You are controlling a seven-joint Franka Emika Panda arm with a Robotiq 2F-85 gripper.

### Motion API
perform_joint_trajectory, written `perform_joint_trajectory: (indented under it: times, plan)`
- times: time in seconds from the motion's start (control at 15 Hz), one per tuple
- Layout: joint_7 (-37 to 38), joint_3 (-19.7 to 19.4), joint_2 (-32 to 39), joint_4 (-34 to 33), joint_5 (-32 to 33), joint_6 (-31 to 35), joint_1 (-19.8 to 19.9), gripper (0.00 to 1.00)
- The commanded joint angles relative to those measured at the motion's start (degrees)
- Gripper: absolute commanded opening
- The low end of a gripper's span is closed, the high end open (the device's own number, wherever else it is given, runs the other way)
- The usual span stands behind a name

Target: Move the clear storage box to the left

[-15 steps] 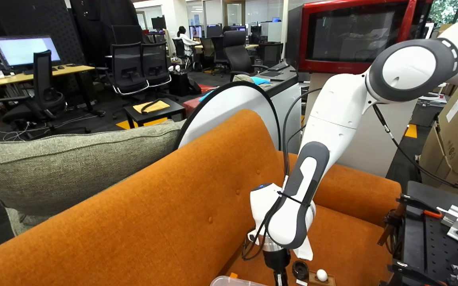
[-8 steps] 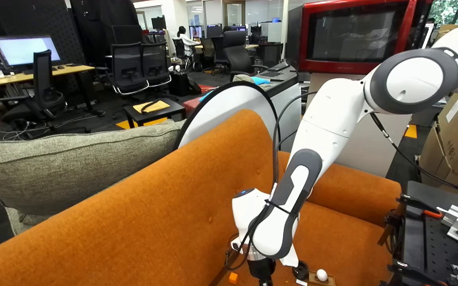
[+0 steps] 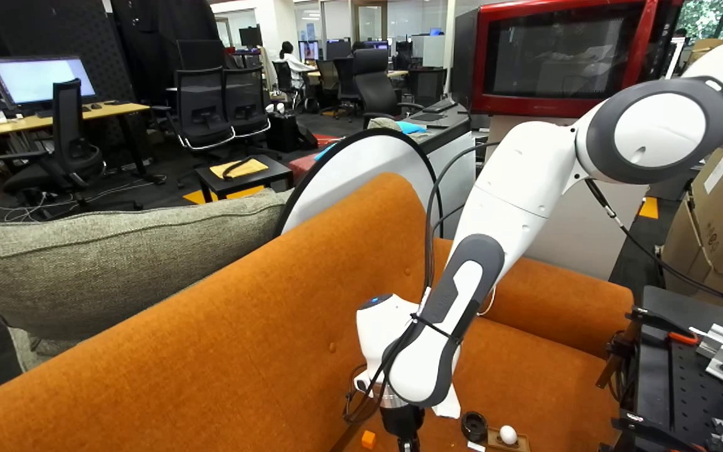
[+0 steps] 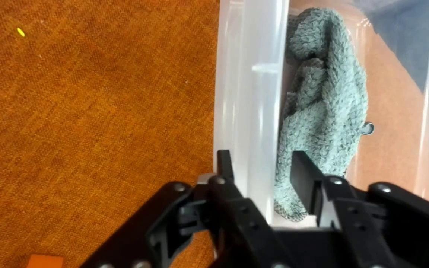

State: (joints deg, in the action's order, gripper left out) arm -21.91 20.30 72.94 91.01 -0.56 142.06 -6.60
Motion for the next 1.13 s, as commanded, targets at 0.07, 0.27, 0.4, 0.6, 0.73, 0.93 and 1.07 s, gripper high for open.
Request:
perform_joint_trajectory:
  times: [0.07, 0.27, 0.4, 0.6, 0.73, 0.93, 1.07]
  plan:
    - [0.72, -2.16, -4.53, 6.29, 1.09, 2.70, 0.65, 0.84]
    - [0.43, -3.43, -9.28, 13.47, 2.54, 7.38, 1.24, 0.99]
    - [0.08, -3.47, -13.14, 19.27, 3.77, 10.89, 2.04, 1.00]
    - [-0.31, -2.36, -19.17, 28.67, 4.65, 16.01, 3.80, 1.00]
    - [0.54, -2.71, -16.35, 24.58, 4.41, 13.36, 2.80, 1.00]
    - [0.57, -2.68, -18.43, 27.18, 4.45, 14.27, 3.04, 1.00]
    - [0.57, -2.68, -18.40, 27.23, 4.47, 14.39, 3.05, 1.00]
